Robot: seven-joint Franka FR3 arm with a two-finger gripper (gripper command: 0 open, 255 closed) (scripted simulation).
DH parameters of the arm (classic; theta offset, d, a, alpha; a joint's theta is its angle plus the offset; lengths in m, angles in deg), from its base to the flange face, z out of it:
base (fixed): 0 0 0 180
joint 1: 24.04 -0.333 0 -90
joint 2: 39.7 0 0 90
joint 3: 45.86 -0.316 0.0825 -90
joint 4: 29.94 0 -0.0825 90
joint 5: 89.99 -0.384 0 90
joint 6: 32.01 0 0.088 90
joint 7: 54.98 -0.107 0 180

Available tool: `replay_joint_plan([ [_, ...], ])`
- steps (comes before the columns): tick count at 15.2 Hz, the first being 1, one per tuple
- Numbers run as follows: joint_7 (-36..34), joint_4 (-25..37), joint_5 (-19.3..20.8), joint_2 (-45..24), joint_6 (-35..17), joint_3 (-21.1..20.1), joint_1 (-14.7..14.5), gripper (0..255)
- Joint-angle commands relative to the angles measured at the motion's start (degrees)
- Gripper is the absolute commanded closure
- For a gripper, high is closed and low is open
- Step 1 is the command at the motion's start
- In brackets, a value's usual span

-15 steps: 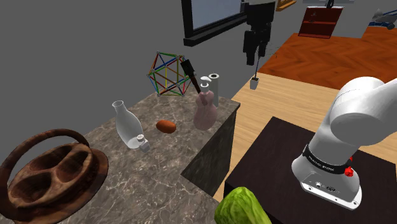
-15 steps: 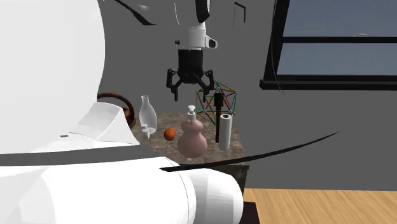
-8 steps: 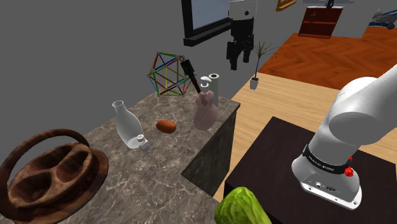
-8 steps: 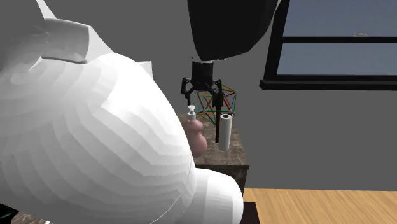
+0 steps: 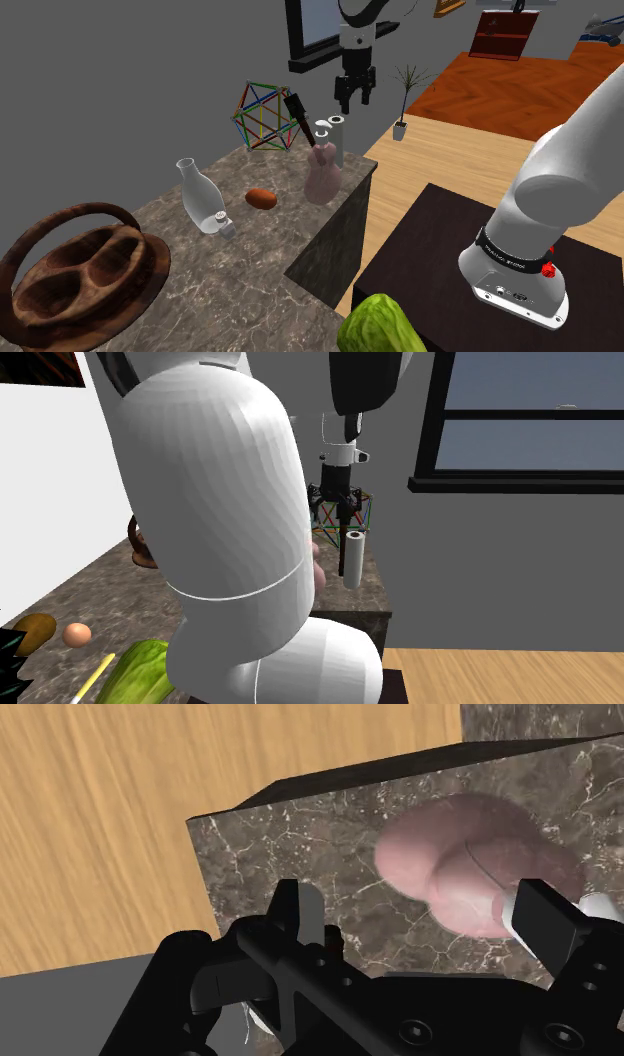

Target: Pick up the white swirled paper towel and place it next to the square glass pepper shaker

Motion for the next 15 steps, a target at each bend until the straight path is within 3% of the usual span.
replay_joint_plan([
  [1,0.24,2.14,-0.25,-3.89,-1.99,0.60,0.44,0],
  [13,1.92,22.44,-3.89,-29.04,-7.99,3.14,3.54,0],
  [15,2.00,23.04,-4.12,-30.32,-8.71,3.14,3.71,0],
])
